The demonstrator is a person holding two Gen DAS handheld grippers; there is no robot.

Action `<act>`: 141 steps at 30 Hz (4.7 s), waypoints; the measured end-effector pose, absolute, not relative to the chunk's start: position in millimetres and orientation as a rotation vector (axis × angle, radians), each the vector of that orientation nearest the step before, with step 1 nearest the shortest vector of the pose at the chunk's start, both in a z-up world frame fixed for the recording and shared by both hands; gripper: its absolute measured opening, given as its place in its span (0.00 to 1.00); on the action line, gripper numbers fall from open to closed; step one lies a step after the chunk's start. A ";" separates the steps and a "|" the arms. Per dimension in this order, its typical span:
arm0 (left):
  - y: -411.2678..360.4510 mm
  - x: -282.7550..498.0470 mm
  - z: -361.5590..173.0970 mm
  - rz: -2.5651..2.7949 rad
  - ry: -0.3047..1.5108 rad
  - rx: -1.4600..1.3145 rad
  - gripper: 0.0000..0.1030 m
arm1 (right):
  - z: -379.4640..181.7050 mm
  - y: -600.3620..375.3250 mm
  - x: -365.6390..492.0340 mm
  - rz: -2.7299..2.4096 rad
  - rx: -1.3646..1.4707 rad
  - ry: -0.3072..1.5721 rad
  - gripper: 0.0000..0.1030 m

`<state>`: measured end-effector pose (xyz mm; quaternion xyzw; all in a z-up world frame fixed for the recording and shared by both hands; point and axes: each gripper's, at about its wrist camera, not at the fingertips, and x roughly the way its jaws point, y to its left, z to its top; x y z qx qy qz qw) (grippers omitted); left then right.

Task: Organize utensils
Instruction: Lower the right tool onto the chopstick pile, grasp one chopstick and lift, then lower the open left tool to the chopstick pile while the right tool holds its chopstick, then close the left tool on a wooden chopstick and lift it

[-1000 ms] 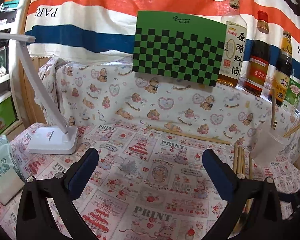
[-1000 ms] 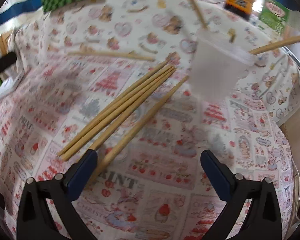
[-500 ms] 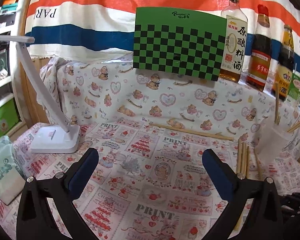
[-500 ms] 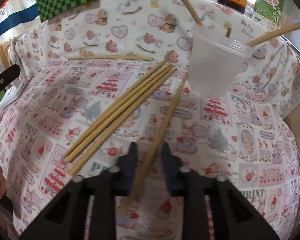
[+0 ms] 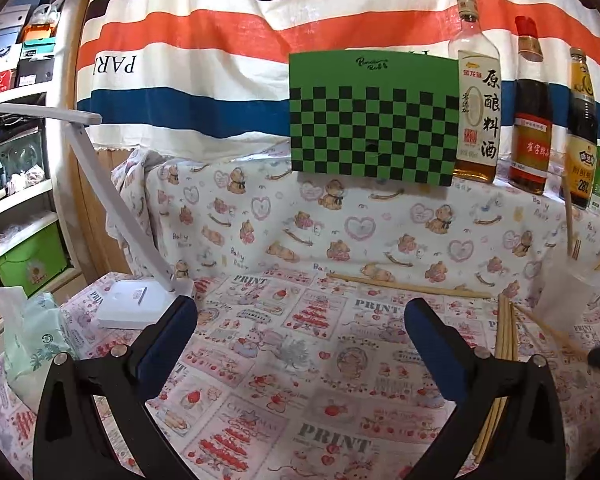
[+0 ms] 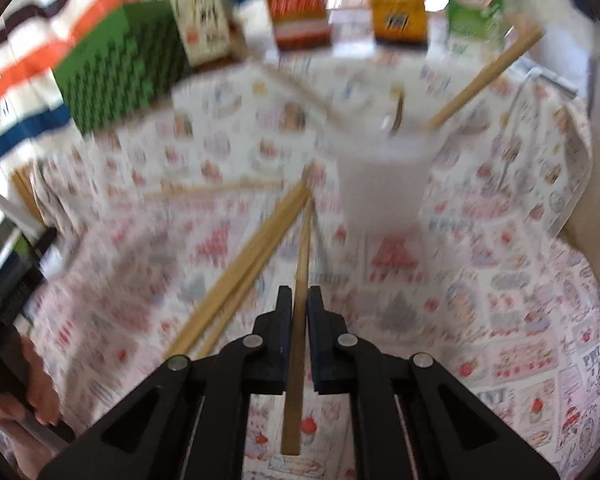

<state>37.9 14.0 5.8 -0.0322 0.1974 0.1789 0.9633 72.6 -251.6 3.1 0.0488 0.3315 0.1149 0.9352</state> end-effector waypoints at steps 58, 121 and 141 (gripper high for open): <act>-97.5 61.1 -32.3 -0.493 0.905 -0.036 0.15 | 55.2 -288.3 25.8 0.236 0.226 0.290 0.06; -62.2 74.5 -41.1 -0.215 0.925 -0.020 0.12 | 55.4 -292.8 28.1 0.201 0.247 0.308 0.07; -50.2 79.0 -40.9 -0.231 0.899 -0.009 0.04 | 56.7 -294.3 28.1 0.207 0.273 0.325 0.06</act>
